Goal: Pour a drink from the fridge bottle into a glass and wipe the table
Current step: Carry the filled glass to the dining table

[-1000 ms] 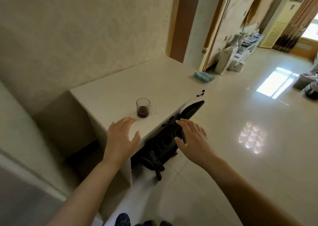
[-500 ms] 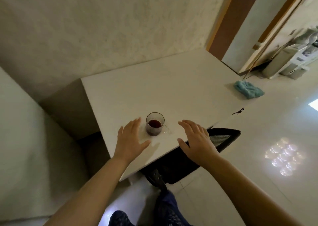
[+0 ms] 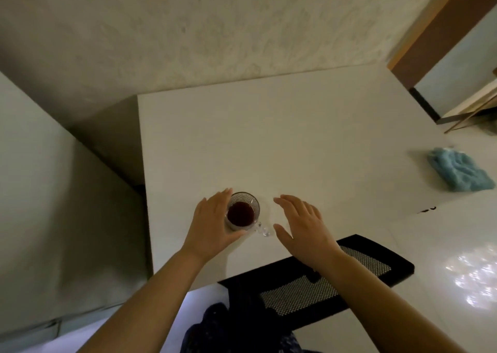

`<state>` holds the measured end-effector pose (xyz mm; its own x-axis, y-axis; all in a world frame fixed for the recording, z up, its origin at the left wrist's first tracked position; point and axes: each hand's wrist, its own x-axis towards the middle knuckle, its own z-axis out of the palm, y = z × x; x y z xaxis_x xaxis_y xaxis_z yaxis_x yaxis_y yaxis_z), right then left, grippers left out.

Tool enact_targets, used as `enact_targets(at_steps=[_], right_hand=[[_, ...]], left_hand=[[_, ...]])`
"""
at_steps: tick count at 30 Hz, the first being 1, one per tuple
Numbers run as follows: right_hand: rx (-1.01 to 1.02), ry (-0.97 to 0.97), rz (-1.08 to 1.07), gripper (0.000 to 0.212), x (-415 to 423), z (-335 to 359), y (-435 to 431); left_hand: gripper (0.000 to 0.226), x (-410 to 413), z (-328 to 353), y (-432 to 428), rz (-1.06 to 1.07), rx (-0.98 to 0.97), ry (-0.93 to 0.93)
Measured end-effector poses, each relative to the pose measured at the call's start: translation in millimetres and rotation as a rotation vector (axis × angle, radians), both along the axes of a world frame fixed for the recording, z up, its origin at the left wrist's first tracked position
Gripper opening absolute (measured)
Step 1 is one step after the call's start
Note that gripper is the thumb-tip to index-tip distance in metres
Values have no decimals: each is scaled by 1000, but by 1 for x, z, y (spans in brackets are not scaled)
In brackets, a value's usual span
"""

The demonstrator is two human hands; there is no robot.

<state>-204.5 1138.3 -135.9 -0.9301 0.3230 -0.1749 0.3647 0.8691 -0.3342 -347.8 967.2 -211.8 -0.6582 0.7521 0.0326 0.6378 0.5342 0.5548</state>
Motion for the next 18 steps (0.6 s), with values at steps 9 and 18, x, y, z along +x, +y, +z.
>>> enact_targets(at_steps=[9,18], right_hand=[[-77,-9,-44,55,-7,-11,-7],[-93,-2,-102,55,2,-18,-17]], left_hand=[[97,3,0,7,12,48,-79],[90,6,1,11,24,139,-182]])
